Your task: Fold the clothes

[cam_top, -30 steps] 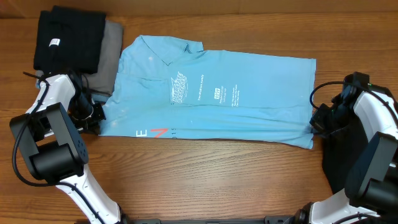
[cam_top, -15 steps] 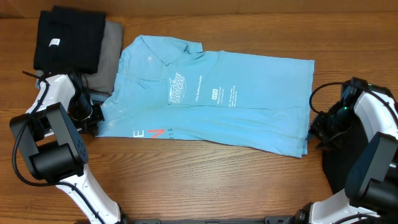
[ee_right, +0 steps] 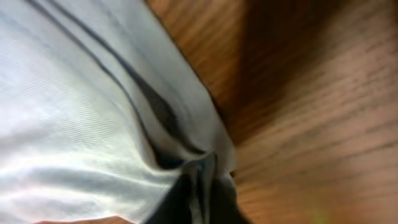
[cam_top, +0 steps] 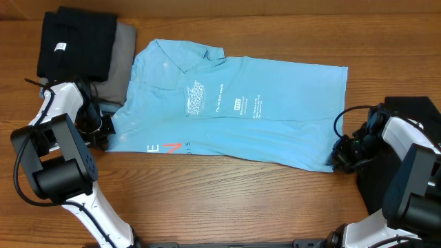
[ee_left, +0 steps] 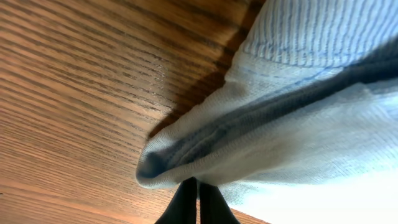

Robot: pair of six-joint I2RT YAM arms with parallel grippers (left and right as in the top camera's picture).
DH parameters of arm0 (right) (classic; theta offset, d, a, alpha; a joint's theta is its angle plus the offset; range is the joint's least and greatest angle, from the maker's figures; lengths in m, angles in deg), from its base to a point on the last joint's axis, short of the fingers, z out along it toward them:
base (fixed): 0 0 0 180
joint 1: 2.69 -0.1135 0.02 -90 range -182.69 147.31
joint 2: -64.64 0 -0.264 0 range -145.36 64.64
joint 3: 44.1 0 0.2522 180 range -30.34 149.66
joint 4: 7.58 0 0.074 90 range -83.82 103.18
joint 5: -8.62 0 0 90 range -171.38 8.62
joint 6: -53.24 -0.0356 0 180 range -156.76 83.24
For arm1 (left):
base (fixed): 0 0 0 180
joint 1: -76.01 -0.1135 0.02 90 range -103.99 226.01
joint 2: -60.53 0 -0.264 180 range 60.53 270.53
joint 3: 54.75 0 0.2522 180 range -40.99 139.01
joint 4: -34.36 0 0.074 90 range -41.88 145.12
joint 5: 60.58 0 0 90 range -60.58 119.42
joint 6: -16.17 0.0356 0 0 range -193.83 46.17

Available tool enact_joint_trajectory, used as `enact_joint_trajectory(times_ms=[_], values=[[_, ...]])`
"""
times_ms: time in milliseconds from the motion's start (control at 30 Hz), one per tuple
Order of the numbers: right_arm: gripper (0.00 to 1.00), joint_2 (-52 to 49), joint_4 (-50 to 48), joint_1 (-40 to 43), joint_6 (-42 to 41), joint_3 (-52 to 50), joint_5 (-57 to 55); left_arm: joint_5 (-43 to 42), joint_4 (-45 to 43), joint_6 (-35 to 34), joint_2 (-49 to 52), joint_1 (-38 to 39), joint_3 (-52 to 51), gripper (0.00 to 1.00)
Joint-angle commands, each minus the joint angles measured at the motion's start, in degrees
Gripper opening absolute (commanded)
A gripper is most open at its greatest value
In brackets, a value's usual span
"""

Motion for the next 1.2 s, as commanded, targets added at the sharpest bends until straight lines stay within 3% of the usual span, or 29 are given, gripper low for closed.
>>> enact_joint_trajectory(times_ms=[0,300,500,667,733,800,933,1167], values=[[0.04,0.00,0.15,0.50,-1.07,2.91,0.68,2.95,-0.02,-0.44,0.72,-0.79,0.15,0.04],[0.04,0.04,3.74,0.42,2.43,13.25,-0.85,4.52,3.17,-0.46,0.72,-0.79,2.71,0.04],[0.04,-0.07,6.71,0.42,2.38,12.76,-8.68,6.45,4.26,-0.90,0.72,-0.79,3.15,0.04],[0.06,-0.07,7.15,0.42,2.38,10.84,-8.72,6.75,4.79,-0.87,0.72,-0.79,3.17,0.06],[0.14,-0.07,6.99,0.42,2.38,10.32,-8.66,6.58,4.83,-0.87,0.72,-0.79,3.15,0.10],[0.17,-0.04,6.78,0.42,2.38,10.32,-8.44,6.21,4.74,-0.87,0.72,-0.76,3.15,0.21],[0.42,-0.04,6.36,0.42,2.40,10.40,-7.56,4.33,4.72,-0.85,0.72,-0.68,3.17,0.36],[0.51,1.25,7.52,0.42,3.19,13.49,-3.80,2.56,10.54,-0.83,0.72,-0.68,8.61,0.30]])
